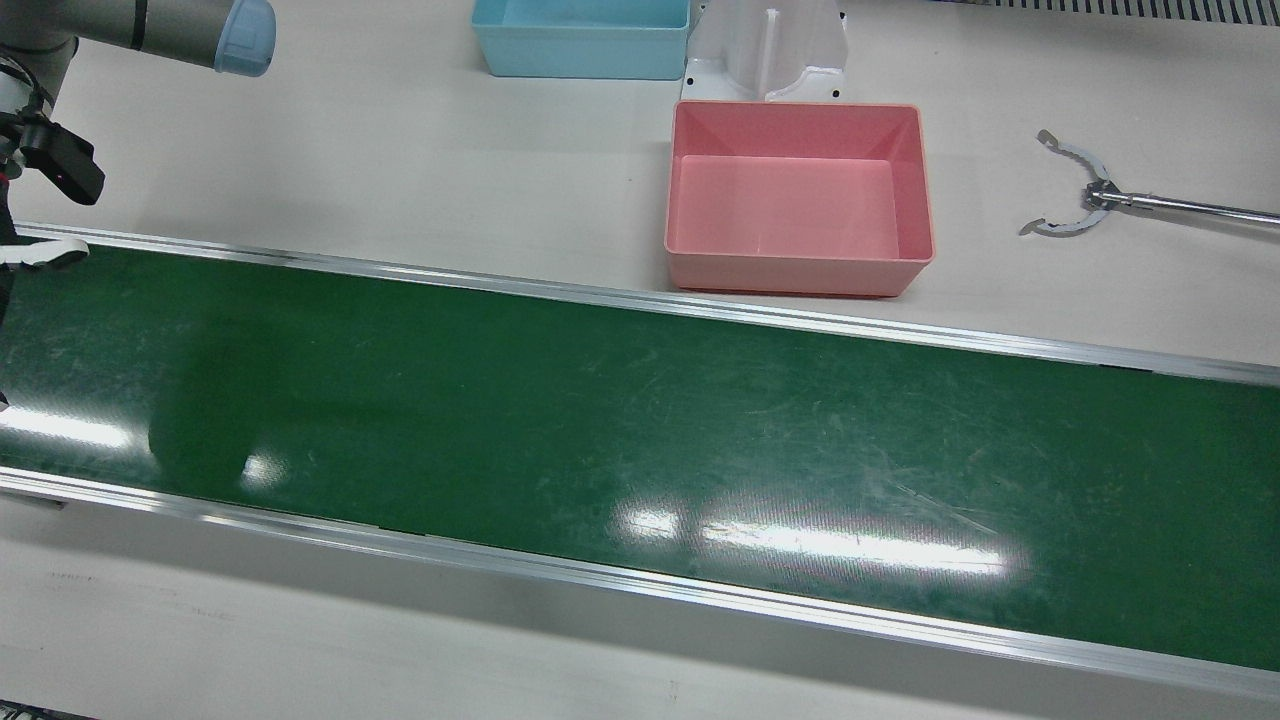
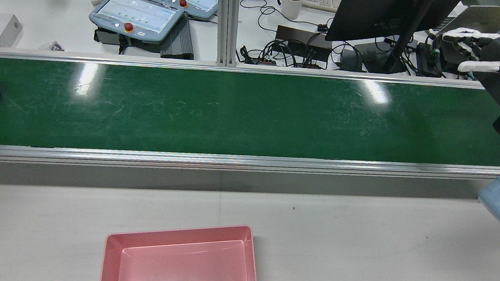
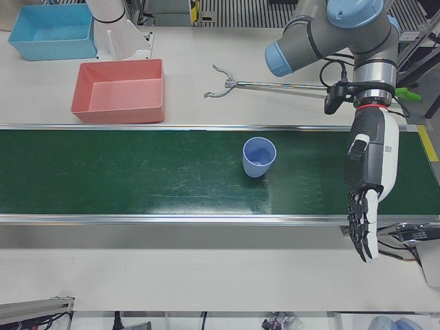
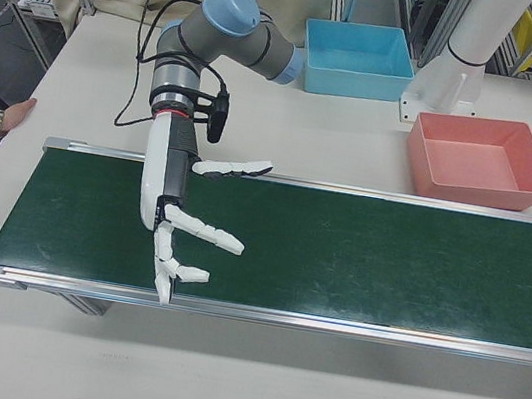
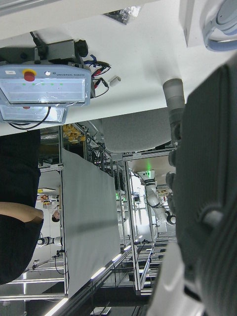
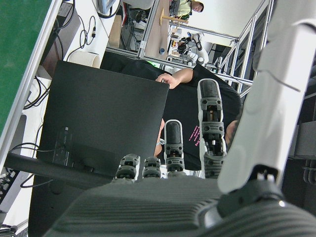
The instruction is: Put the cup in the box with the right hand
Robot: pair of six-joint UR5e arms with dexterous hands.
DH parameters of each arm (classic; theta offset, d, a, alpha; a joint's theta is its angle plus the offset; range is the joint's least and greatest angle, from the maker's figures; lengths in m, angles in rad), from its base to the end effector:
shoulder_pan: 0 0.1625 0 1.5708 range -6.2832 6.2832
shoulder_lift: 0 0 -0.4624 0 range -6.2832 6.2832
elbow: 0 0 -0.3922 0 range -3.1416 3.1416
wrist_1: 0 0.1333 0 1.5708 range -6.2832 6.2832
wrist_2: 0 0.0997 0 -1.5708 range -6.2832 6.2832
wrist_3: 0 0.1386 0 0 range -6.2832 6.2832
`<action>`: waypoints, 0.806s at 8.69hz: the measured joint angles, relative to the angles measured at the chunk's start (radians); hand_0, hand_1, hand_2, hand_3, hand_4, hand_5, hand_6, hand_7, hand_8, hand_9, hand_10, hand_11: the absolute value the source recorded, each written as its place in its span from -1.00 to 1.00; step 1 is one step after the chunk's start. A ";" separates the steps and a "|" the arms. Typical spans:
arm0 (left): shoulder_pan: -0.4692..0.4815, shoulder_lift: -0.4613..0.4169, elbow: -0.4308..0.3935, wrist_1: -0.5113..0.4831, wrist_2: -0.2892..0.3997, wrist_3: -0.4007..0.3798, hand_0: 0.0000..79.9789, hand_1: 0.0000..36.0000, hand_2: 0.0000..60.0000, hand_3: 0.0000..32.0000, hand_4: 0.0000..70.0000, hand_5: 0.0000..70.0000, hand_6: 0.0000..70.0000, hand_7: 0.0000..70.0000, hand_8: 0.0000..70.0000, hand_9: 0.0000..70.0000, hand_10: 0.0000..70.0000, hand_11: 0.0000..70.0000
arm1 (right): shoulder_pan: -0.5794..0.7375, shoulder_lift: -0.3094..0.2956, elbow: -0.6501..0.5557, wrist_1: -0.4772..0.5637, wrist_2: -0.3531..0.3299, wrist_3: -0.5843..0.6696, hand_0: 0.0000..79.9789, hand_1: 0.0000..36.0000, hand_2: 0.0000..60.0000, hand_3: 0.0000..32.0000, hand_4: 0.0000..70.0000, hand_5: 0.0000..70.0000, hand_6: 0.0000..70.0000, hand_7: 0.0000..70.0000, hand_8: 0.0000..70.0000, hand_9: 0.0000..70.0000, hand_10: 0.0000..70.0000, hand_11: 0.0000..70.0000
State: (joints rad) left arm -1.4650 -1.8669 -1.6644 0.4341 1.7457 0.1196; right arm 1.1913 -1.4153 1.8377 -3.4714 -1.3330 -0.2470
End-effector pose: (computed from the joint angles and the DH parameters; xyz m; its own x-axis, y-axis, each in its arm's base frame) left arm -0.0421 -0.6377 0.5614 -0.9535 -0.2801 -0.1115 0.1193 -0.0108 -0.9928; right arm -0.0580 -0.5934 0.5454 -0.9679 0.1169 0.2223 -0.2087 0.1180 -0.9708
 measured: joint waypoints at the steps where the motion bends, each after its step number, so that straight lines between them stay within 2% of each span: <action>1: 0.000 0.000 0.000 0.000 0.000 0.000 -1.00 -1.00 -1.00 -1.00 -1.00 -1.00 -1.00 -1.00 -1.00 -1.00 -1.00 -1.00 | 0.000 0.000 0.000 0.000 0.000 0.000 0.41 -0.37 -1.00 -1.00 0.17 -0.86 -0.74 0.26 -0.94 -0.71 -0.82 -0.70; 7: 0.000 0.000 0.000 0.000 0.000 0.000 -1.00 -1.00 -1.00 -1.00 -1.00 -1.00 -1.00 -1.00 -1.00 -1.00 -1.00 -1.00 | -0.001 0.001 0.000 0.000 0.000 0.000 0.41 -0.36 -1.00 -1.00 0.13 -0.86 -0.75 0.23 -0.95 -0.73 -0.84 -0.72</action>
State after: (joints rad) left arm -1.4650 -1.8669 -1.6644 0.4341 1.7457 0.1197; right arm 1.1904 -1.4144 1.8377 -3.4714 -1.3330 -0.2470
